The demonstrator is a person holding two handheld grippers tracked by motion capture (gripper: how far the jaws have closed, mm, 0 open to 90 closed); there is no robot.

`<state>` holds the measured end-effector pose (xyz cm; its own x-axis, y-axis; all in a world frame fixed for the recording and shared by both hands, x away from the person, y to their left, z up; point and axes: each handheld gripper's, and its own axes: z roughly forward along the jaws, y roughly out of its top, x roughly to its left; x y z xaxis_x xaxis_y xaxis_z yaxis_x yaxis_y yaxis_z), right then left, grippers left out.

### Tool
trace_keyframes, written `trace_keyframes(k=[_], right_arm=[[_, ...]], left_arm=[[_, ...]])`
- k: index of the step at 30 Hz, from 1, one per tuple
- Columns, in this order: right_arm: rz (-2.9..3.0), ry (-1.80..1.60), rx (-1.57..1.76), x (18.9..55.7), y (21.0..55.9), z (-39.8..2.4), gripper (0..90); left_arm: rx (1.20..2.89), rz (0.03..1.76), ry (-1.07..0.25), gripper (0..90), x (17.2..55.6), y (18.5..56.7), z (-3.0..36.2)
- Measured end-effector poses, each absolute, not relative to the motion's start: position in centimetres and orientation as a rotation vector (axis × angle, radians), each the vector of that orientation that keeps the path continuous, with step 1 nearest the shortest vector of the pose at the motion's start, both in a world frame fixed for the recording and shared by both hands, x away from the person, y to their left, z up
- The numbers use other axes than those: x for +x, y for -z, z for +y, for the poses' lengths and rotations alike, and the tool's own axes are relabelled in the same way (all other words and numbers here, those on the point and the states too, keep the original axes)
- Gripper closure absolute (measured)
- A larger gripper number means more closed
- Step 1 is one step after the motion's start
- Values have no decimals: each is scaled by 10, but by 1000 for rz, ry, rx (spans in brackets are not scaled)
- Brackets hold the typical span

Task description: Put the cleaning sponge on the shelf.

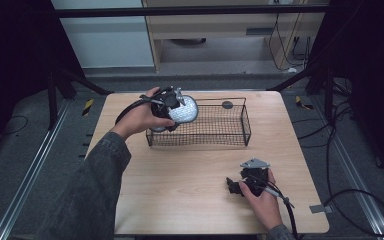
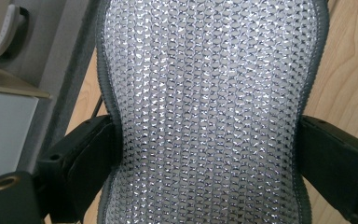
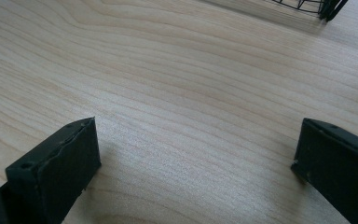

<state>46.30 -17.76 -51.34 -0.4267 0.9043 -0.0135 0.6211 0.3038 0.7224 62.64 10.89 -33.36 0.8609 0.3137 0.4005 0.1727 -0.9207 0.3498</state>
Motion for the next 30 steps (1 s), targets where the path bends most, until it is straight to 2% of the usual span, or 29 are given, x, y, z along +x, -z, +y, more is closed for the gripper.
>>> trace_keyframes(k=[6,30], right_arm=[[2157,-913,1366,463,513,-177,4],[2156,-914,1367,463,513,-177,4]], left_arm=[[2752,338,-710,66,631,337,102],[2775,361,-688,66,657,363,113]])
